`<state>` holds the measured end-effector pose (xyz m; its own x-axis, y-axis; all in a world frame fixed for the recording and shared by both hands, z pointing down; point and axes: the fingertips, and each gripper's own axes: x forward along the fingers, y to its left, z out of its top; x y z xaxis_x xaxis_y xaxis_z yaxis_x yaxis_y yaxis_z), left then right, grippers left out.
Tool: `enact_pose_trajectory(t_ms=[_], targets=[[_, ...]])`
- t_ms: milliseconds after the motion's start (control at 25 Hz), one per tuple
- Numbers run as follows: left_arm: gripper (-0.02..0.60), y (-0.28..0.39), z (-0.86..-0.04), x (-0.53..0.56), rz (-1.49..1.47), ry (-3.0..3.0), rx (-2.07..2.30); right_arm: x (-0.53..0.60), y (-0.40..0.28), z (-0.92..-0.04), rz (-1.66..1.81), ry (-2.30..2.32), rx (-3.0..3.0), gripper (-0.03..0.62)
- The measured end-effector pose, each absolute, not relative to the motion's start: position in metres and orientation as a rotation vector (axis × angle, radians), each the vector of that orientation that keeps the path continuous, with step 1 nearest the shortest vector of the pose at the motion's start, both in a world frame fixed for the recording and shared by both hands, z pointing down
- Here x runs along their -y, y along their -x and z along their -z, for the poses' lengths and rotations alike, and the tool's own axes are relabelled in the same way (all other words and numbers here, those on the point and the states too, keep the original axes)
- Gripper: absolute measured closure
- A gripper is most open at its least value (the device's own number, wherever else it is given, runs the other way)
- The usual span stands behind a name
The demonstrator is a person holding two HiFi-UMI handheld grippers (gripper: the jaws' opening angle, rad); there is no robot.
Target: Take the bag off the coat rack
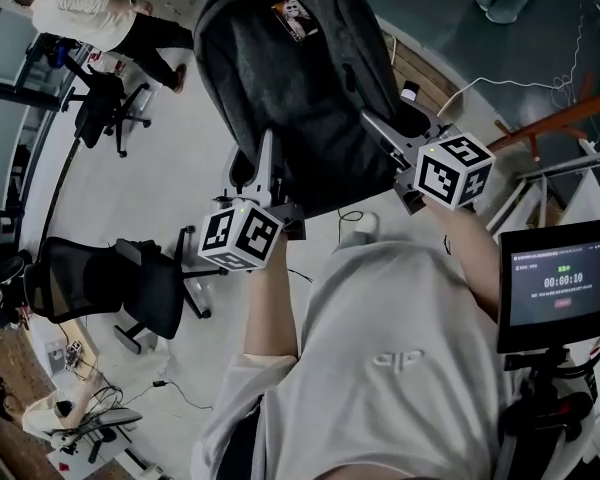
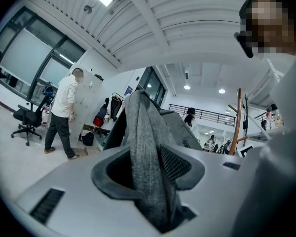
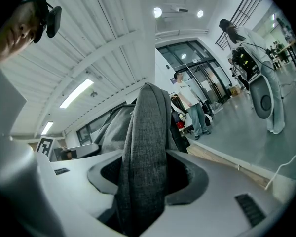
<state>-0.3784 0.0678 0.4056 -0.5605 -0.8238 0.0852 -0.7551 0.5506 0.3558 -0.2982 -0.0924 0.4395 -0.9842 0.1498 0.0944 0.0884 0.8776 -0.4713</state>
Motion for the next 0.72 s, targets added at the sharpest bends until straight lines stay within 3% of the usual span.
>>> enact_pose_trajectory(t_ms=[720], targets=[[0.417, 0.3788, -0.4096, -0.0643, 0.421, -1.325, 2.52, 0.0954, 0.2952, -0.4421, -0.717, 0.16, 2.907, 0.365]])
